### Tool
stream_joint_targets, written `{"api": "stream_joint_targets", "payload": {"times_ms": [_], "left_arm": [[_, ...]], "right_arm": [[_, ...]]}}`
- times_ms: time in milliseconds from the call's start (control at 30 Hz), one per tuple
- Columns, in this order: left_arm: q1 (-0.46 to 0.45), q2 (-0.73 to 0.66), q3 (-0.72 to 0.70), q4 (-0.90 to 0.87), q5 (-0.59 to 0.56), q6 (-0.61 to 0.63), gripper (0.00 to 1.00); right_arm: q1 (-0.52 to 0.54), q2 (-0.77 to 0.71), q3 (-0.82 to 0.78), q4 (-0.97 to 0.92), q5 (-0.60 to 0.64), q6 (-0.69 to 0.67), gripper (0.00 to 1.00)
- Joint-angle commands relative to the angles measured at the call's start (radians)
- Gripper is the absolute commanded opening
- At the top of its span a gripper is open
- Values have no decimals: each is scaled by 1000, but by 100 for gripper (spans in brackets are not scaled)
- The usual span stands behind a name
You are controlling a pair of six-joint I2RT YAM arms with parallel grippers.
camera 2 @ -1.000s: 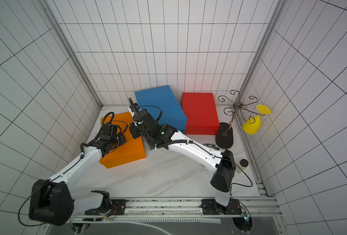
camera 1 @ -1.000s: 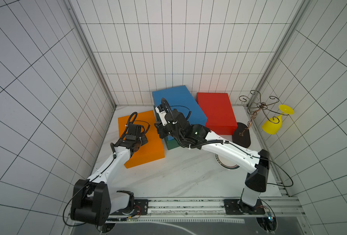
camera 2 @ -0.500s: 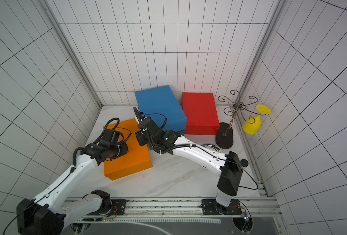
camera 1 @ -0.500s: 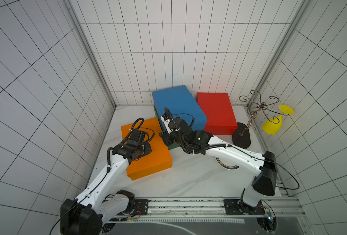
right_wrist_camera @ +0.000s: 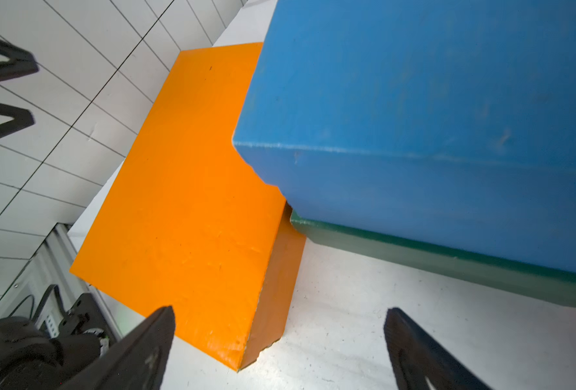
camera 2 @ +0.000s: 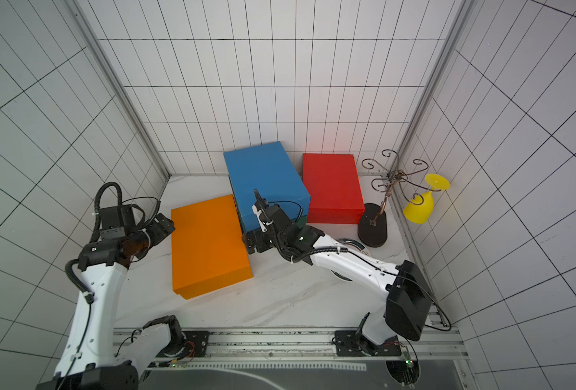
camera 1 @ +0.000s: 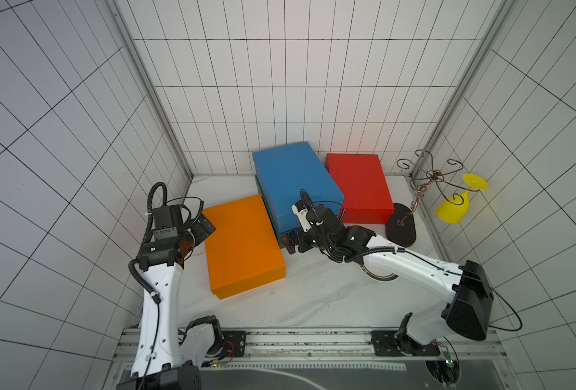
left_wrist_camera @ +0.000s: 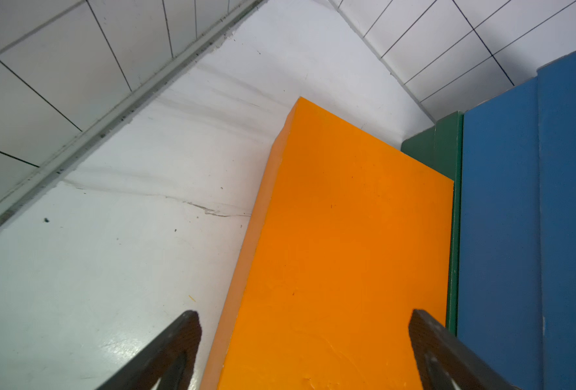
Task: Stack the shoeboxes
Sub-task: Move the shoebox to the center of the board, then pick up the shoebox from the center of the board.
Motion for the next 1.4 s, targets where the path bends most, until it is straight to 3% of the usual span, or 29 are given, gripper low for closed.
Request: {"api": "stream_joint_targets", "payload": {"times_ms": [0,267,533,933,1367], "left_arm": [[60,5,-61,27,110,11,97],[124,-14,-180,106,161,-16,97],[150,46,-280,175,266,-30,97],[150,44,-422,338,368,-54,97],[150,-16,-548,403,439,-79,95]], "right_arm": [[-13,-16,-97,83,-97,50,98],[-40,47,-193,268,-274,101,91],[-47,109,-247,394,-353,170,90],[-21,204,-255,480,-366,233,88],[58,262,-214,549,-398,269,78]]}}
